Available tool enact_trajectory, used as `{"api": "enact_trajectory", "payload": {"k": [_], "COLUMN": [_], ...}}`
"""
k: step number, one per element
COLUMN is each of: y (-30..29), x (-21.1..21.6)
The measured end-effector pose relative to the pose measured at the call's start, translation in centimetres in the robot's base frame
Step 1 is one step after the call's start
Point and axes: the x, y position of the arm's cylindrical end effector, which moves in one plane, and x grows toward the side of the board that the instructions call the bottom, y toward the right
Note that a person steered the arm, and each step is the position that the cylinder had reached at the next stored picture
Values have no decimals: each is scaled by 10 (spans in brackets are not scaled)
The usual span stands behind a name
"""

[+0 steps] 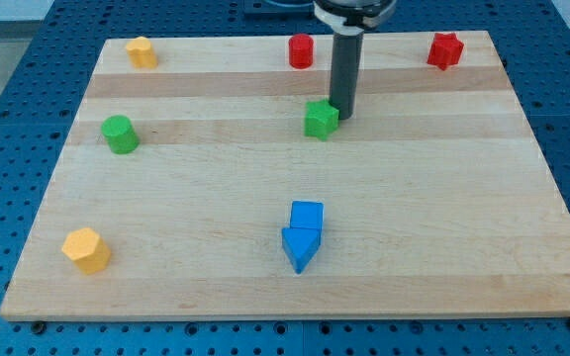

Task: Slide the green star to the right of the green circle

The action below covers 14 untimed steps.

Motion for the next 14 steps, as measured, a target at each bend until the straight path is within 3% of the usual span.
{"api": "enact_trajectory", "payload": {"k": [3,6,10,14], "y": [-27,-121,-83,-145], "x": [37,76,45,39]}}
